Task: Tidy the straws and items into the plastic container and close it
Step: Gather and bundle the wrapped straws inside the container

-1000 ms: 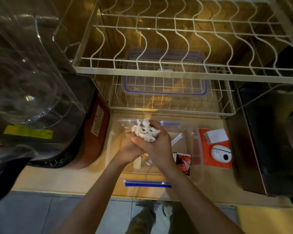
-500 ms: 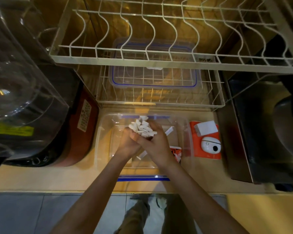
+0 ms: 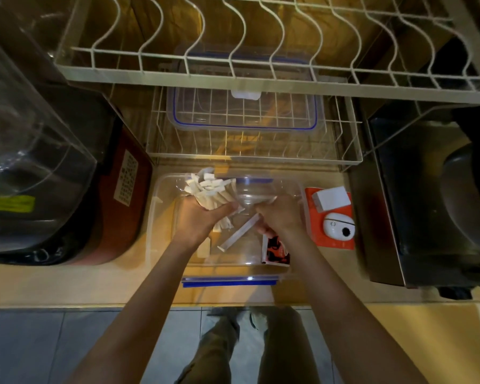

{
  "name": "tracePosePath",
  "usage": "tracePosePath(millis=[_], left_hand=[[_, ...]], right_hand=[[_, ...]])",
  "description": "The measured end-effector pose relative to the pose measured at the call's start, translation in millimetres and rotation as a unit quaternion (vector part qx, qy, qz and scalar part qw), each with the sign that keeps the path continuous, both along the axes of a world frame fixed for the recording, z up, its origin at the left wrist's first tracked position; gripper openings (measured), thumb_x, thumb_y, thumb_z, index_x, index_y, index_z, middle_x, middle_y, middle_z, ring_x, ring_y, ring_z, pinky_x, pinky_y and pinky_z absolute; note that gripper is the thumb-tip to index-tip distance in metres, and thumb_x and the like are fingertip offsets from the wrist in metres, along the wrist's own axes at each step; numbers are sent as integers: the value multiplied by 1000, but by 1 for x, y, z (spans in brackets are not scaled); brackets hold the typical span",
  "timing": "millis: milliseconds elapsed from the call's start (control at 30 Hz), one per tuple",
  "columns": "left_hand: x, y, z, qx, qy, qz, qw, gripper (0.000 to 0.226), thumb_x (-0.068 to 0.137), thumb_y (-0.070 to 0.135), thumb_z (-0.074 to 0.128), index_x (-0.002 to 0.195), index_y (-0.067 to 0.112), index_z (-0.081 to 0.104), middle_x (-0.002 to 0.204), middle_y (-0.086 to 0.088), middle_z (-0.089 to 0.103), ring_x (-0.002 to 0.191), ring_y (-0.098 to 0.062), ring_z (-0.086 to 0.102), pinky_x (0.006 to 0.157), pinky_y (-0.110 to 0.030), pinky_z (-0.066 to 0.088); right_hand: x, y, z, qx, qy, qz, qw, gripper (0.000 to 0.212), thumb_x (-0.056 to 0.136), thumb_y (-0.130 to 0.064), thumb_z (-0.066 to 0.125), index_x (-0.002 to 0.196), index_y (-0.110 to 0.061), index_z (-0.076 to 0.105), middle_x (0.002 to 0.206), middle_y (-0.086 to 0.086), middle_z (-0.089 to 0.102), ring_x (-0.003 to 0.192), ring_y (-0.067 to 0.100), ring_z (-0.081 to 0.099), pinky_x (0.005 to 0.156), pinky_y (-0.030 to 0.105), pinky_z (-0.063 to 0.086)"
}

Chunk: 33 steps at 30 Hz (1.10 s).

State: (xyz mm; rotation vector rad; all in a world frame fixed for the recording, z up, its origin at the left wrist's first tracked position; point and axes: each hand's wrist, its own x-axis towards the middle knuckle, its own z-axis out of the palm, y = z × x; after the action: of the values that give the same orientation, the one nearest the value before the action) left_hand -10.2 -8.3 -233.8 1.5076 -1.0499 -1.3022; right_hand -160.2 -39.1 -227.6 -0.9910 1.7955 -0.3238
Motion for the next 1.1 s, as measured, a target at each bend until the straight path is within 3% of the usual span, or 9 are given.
tracePosePath(millis=[167,367,433,567,700,767,900,1000,1100], left_hand=[[0,-1,-1,0,-14,7,1000,30,71,1,74,87,24,64,88,-1,69,87,-20,68,82,-38,55],[2,-1,-5,1,-7,7,1000,28,70,2,75,85,24,65,89,-7,70,89,-26,69,83,-41,55],[2,-1,-6,0,-8,4,1000,28,70,2,75,85,23,65,89,-9,70,90,-27,68,83,-42,55],[2,-3,-7,-5,-4,-8,1000,26,71,0,74,85,21,66,87,-6,70,88,-27,69,82,-41,55],[7,-5,-9,-5,-5,-28,1000,29,71,-1,74,98,4,64,91,-9,69,90,-25,67,83,-39,54],[9,-5,-8,0,-7,-40,999,28,71,1,74,95,11,65,93,-10,69,92,-26,67,86,-43,55],[9,-7,-1,15,-22,-47,999,32,69,7,78,80,34,67,93,-11,71,91,-28,68,86,-50,55],[8,-8,2,14,-51,-76,996,20,67,18,76,78,32,68,89,-9,72,87,-27,69,83,-51,55],[8,-8,6,7,-47,-93,995,21,67,19,75,79,34,68,86,-4,71,88,-26,68,82,-47,54]], right_hand=[[6,-11,-15,34,46,-2,998,7,86,-2,55,86,0,62,59,10,58,33,13,51,27,9,31],[7,-9,-19,68,50,-2,996,24,87,-4,52,64,-8,54,55,9,55,39,17,51,34,20,39],[9,-8,-17,54,40,-6,998,25,86,-3,53,62,-7,54,51,10,54,36,17,49,30,17,35],[10,1,-11,-41,26,-7,999,26,85,-15,61,62,-6,59,48,9,57,31,13,50,32,19,40],[7,20,9,-171,-68,-20,983,25,90,-13,55,65,-13,58,50,6,59,34,12,53,39,24,46],[6,29,19,-244,-57,4,968,18,90,-10,54,72,-12,59,58,7,63,47,13,60,47,25,49],[3,33,20,-311,39,180,933,17,92,-14,53,94,-3,65,77,13,70,69,21,65,65,36,52],[5,30,14,-320,50,244,914,20,96,-16,48,104,-7,65,91,9,71,78,12,62,71,23,47],[10,31,10,-319,12,214,923,20,96,-17,47,109,-11,62,100,4,70,89,10,63,76,15,46]])
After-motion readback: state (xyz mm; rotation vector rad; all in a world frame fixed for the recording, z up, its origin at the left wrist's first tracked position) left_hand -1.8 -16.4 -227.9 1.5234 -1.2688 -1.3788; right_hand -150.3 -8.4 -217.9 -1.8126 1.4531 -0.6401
